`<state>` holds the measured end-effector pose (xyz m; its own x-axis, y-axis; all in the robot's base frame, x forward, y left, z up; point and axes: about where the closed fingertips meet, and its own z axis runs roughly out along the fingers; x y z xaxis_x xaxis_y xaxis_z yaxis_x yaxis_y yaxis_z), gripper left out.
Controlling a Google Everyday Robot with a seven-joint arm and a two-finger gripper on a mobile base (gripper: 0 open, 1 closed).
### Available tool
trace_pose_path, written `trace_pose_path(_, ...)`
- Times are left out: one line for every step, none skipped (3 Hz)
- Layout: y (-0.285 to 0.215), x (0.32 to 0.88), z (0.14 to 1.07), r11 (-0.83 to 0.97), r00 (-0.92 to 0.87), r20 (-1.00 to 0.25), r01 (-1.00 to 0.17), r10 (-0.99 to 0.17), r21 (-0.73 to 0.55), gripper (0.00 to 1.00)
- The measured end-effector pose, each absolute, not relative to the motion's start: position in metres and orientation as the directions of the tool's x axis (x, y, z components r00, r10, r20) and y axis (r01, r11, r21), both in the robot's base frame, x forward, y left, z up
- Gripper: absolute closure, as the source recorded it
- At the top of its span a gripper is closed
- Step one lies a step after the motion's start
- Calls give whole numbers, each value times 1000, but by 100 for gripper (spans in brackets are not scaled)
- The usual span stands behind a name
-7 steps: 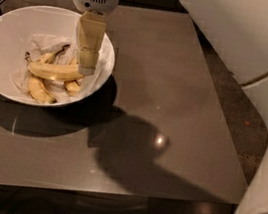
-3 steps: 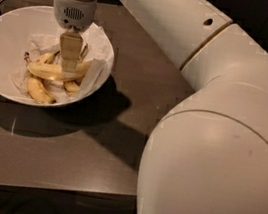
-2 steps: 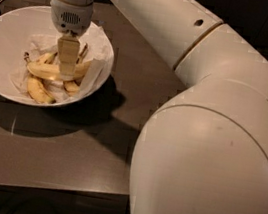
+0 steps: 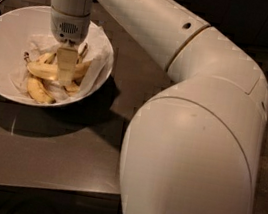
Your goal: Pick banana from white bowl
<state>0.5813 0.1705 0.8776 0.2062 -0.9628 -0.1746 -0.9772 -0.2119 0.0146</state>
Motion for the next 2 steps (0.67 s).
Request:
trace_pose_path(170, 581, 875, -213, 205, -174, -977, -963, 26, 55)
trace_pose_path(174, 586, 876, -207, 202, -188, -978, -961, 9, 80)
